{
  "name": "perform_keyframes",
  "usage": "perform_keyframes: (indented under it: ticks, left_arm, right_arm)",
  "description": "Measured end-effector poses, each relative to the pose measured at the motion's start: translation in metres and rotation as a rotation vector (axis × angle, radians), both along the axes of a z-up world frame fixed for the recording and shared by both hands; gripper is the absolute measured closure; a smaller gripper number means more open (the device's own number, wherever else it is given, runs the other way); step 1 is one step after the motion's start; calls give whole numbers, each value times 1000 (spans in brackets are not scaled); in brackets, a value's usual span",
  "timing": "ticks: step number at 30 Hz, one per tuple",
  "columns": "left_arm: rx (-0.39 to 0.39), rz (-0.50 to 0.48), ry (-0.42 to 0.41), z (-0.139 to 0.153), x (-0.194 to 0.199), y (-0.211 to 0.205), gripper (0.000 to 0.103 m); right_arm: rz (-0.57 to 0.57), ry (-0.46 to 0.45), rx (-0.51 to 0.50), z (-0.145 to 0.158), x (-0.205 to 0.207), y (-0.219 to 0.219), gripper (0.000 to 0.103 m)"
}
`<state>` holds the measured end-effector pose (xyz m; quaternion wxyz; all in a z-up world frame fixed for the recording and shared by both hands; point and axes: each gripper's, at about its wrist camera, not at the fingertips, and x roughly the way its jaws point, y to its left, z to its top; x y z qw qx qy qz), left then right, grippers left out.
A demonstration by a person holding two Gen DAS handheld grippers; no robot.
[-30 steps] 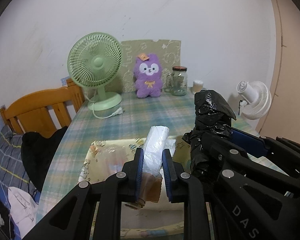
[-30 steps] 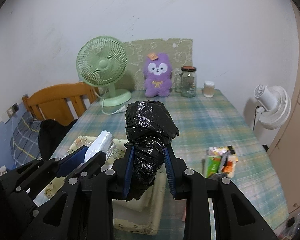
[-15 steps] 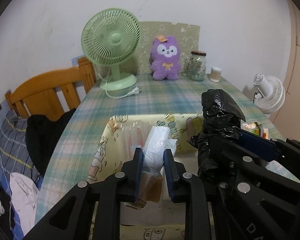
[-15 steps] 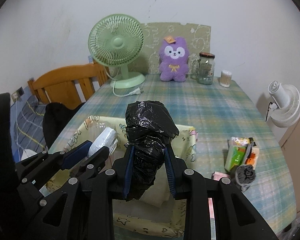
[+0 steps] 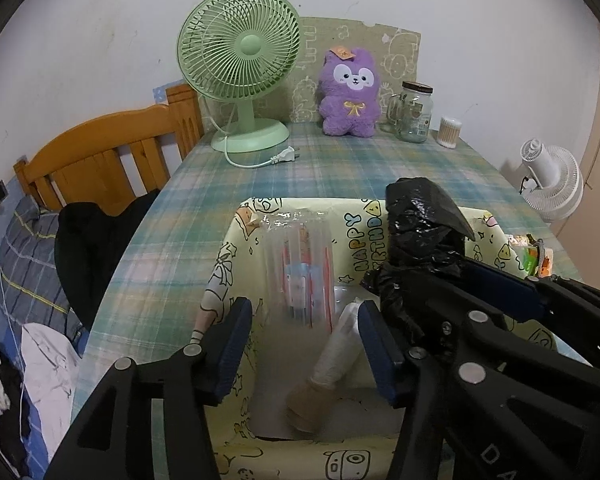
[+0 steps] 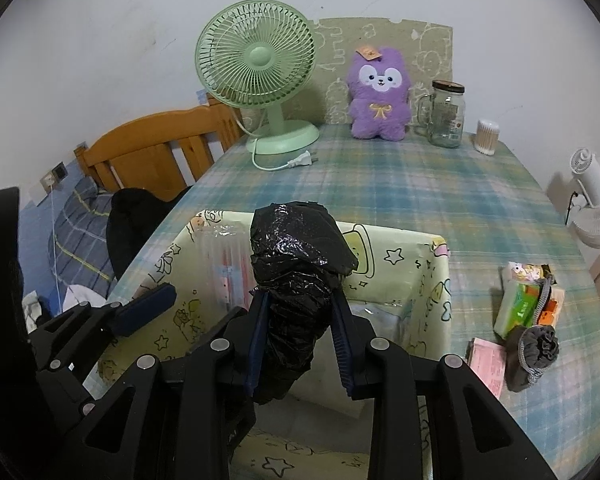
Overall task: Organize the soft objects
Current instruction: 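Lower the white paper item and black bag into the yellow box with both tools, then open the left tool releasing the paper item while the right tool releases the black bag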
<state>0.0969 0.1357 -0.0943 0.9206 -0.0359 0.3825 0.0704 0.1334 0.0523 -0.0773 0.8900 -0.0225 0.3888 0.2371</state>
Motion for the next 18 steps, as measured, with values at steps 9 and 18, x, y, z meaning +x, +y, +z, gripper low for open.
perform_keyframes:
  ticks: [9, 18]
  left_arm:
    - [-50, 5, -16, 6, -4, -1, 31]
    - [-48, -2, -47, 18, -10, -11, 22]
  right_arm:
    - [-38, -6, 11, 4, 1, -8, 30]
    - [-67, -46, 10, 17, -8, -20, 25]
